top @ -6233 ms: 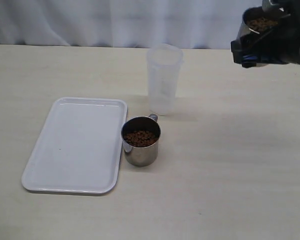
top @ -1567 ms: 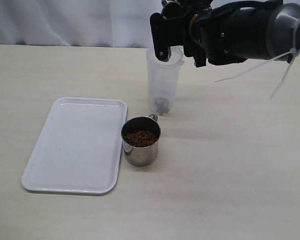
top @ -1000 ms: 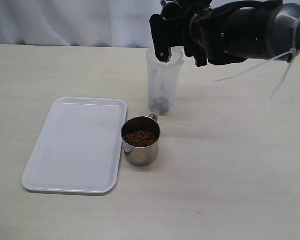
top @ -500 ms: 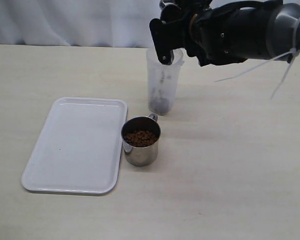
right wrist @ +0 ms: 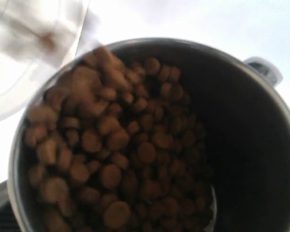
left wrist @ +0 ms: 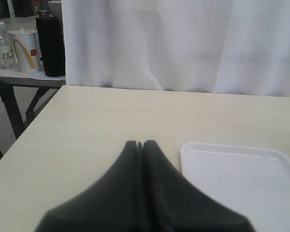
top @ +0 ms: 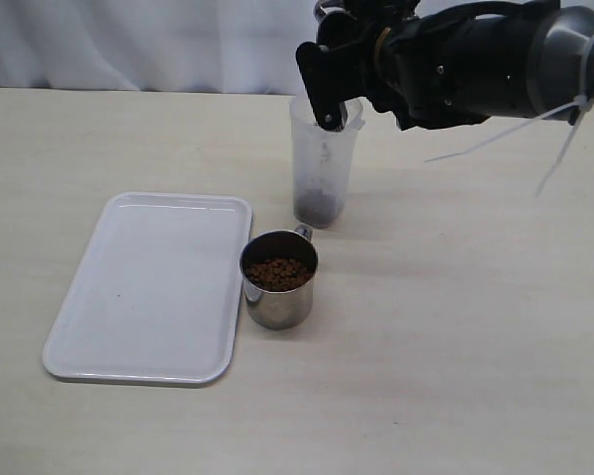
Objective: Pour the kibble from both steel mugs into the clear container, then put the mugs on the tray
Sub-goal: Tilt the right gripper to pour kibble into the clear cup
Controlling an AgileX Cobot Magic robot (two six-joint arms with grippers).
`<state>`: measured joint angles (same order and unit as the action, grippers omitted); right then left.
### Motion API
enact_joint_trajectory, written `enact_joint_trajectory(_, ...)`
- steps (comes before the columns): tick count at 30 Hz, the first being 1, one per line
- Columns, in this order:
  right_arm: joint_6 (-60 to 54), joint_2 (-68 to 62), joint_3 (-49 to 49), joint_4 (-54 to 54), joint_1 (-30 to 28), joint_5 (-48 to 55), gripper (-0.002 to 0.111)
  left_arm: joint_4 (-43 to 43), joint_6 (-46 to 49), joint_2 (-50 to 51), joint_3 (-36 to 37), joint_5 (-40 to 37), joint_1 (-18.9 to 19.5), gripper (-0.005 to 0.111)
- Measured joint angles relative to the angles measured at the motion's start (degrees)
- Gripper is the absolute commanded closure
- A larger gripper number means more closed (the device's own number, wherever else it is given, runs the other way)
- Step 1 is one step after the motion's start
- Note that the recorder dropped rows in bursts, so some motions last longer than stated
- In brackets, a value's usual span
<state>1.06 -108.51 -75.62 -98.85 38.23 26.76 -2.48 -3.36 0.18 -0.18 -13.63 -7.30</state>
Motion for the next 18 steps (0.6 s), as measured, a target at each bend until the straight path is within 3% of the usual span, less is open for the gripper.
enact_joint_trajectory(18,-6.7,0.0,0.0,-0.02,0.22,-0.35,0.104,0.0,0.0,0.0,0.0,0.0,0.0,0.107)
